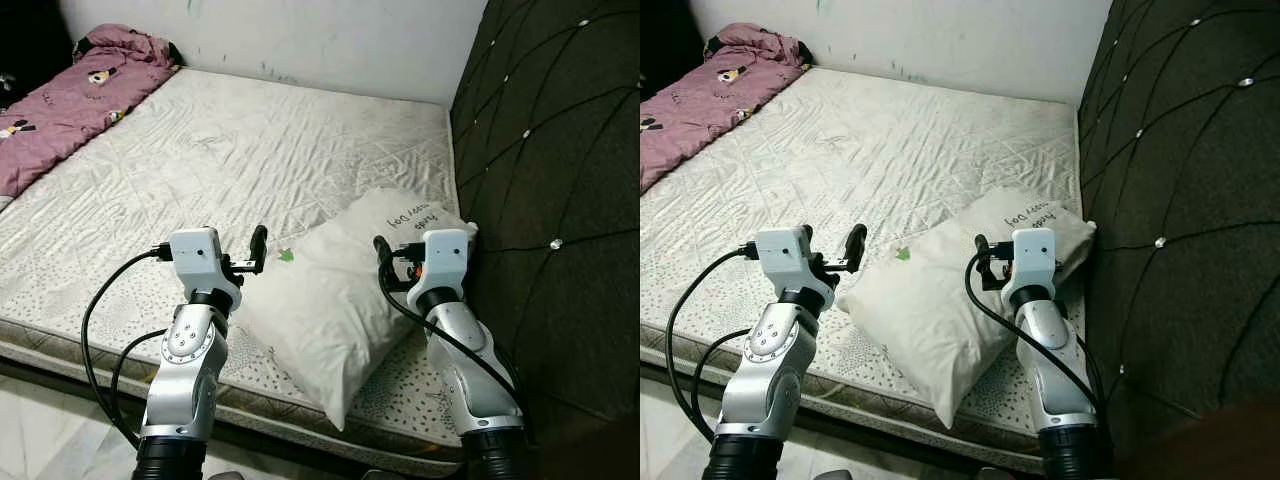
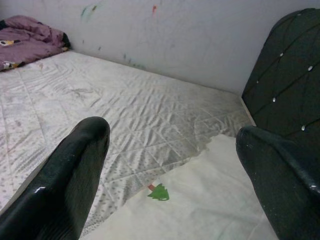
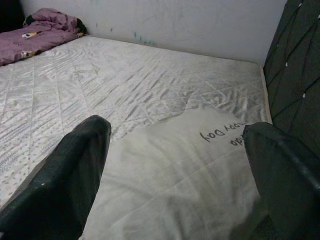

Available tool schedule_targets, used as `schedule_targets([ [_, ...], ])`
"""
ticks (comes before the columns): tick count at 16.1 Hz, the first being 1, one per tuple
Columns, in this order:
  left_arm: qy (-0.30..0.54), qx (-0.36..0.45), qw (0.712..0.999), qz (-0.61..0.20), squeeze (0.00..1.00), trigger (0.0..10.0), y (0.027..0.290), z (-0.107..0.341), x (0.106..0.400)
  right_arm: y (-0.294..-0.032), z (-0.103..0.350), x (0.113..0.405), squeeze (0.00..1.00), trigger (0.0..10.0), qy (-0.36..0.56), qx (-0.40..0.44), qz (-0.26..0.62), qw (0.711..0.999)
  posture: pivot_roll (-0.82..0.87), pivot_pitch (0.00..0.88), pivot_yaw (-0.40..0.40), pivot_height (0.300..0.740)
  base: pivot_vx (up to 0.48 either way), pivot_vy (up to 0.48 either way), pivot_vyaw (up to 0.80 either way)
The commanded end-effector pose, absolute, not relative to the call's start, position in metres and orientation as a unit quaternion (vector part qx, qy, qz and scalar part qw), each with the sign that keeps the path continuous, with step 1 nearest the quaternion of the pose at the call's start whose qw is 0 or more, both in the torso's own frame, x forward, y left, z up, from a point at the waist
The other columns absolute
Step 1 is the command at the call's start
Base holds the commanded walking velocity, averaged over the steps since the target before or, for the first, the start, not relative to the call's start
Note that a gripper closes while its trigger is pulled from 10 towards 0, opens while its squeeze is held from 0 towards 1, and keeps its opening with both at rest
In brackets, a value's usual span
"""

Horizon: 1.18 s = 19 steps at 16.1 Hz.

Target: Clean up the room

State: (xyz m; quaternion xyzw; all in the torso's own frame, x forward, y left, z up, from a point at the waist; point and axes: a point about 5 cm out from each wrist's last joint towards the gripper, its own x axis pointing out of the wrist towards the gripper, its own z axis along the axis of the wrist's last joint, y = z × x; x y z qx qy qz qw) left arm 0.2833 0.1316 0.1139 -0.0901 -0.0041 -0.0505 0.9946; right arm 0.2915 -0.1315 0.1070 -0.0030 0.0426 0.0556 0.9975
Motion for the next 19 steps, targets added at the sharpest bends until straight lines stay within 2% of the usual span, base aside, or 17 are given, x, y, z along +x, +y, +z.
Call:
schedule_targets([
  [1,0.0,-0.087,0.995,-0.048,0.0,10.0,0.1328,0.1137,0.283,-0.1321,0.1121,0.2918,0.0,10.0,0.03,-0.004,0.056,0.998,-0.01,0.0,-0.006,0.74,0.0,0.0,0.0],
  [5,-0.001,-0.087,0.995,-0.046,0.0,10.0,0.1327,0.1138,0.2833,-0.1319,0.1123,0.292,0.0,10.0,0.031,-0.003,0.058,0.998,-0.02,0.0,-0.006,0.736,0.0,0.0,0.0],
  [16,-0.001,-0.086,0.995,-0.043,0.0,10.0,0.1325,0.1134,0.2839,-0.1307,0.1125,0.2914,0.0,10.0,0.029,-0.002,0.062,0.998,-0.02,0.0,-0.008,0.608,0.0,0.0,0.0],
  [19,-0.002,-0.086,0.995,-0.043,0.0,10.0,0.132,0.1135,0.2843,-0.1313,0.1123,0.2917,0.0,10.0,0.03,-0.007,0.061,0.998,-0.02,0.0,-0.008,0.608,0.0,0.0,0.0],
])
